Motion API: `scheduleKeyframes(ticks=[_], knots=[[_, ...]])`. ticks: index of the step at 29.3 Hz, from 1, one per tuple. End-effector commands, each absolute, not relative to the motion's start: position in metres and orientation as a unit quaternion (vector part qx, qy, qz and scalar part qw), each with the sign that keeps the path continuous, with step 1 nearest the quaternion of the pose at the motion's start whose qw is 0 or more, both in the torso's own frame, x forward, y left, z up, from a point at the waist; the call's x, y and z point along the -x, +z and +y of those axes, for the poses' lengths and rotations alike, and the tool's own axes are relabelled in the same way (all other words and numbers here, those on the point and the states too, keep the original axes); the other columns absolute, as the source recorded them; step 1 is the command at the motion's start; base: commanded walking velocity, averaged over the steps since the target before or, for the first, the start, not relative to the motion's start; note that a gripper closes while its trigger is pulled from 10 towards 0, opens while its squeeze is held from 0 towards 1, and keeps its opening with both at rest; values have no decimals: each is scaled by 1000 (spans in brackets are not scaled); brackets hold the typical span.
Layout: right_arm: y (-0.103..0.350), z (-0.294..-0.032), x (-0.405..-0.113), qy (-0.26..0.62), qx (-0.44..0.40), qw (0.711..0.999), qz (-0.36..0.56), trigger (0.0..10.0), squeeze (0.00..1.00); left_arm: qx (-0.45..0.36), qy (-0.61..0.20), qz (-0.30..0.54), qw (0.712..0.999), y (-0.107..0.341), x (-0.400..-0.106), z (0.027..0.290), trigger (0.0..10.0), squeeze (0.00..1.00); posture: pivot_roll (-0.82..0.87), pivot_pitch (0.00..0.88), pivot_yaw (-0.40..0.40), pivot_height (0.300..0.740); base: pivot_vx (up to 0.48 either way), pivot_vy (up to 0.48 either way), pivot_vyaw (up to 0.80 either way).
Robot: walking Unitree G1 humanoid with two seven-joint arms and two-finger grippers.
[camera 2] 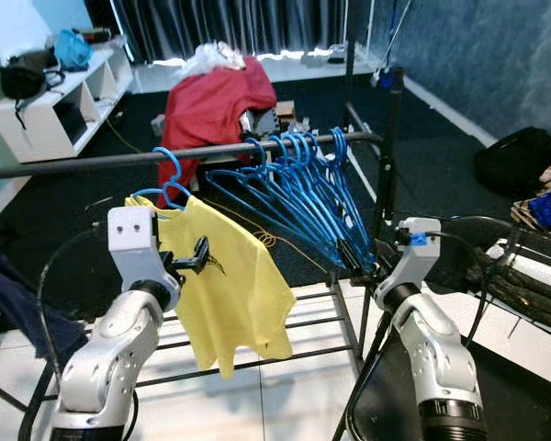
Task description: Hang hanger
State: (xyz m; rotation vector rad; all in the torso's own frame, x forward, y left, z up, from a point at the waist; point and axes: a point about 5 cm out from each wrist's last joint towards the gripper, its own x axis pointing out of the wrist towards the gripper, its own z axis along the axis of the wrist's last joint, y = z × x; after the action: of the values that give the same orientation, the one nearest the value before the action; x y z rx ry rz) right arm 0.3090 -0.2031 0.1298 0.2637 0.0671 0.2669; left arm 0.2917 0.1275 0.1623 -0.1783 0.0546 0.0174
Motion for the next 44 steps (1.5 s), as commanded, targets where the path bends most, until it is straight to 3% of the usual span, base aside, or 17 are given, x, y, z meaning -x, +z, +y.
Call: scheduleKeyframes(ticks=[1,5,7,9,12,16,20,22,23,24,25,28,36,43,44], knots=[[129,-202,-308,134,-137,981,36,10000,0,115,-20,30,993,162,-293,109,10000,0,-111,0,47,736,0,0,0],[132,-196,-305,166,-140,976,26,10000,0,103,-31,26,994,163,-294,104,10000,0,-120,0,53,736,0,0,0],[146,-180,-295,271,-139,953,3,10000,0,62,0,32,998,158,-295,117,10000,0,-113,0,55,736,0,0,0],[152,-172,-290,311,-139,940,-2,10000,0,43,16,34,998,155,-296,125,10000,0,-113,0,55,736,0,0,0],[160,-159,-285,366,-137,920,-7,10000,0,27,60,46,997,149,-297,144,10000,0,-111,0,54,736,0,0,0],[161,-154,-284,382,-127,915,-2,10000,0,37,92,59,993,147,-298,154,10000,0,-111,0,54,736,0,0,0],[150,-155,-282,381,-94,919,18,10000,0,132,35,52,989,160,-305,122,10000,0,-112,0,53,736,0,0,0],[150,-155,-282,381,-94,919,18,10000,0,132,35,52,989,160,-305,122,10000,0,-112,0,53,736,0,0,0],[146,-157,-279,383,-83,920,32,10000,0,156,-12,42,987,169,-306,101,10000,0,-125,0,62,736,0,0,0],[146,-157,-279,383,-83,920,32,10000,0,156,-12,42,987,169,-306,101,10000,0,-125,0,62,736,0,0,0],[140,-157,-273,392,-77,915,49,10000,0,168,-44,37,984,176,-306,85,10000,0,-128,0,63,736,0,0,0],[135,-155,-268,401,-72,911,65,10000,0,172,-62,38,982,179,-306,75,10000,0,-132,0,69,736,0,0,0],[131,-147,-256,429,-83,895,90,10000,0,163,-54,54,984,178,-309,65,10000,0,-138,0,80,736,0,0,0],[129,-133,-237,484,-91,863,112,10000,0,109,-10,78,991,175,-318,57,10000,0,-159,0,89,736,0,0,0],[128,-129,-231,496,-96,856,115,10000,0,66,17,98,993,171,-323,46,10000,0,-168,0,94,736,0,0,0]])
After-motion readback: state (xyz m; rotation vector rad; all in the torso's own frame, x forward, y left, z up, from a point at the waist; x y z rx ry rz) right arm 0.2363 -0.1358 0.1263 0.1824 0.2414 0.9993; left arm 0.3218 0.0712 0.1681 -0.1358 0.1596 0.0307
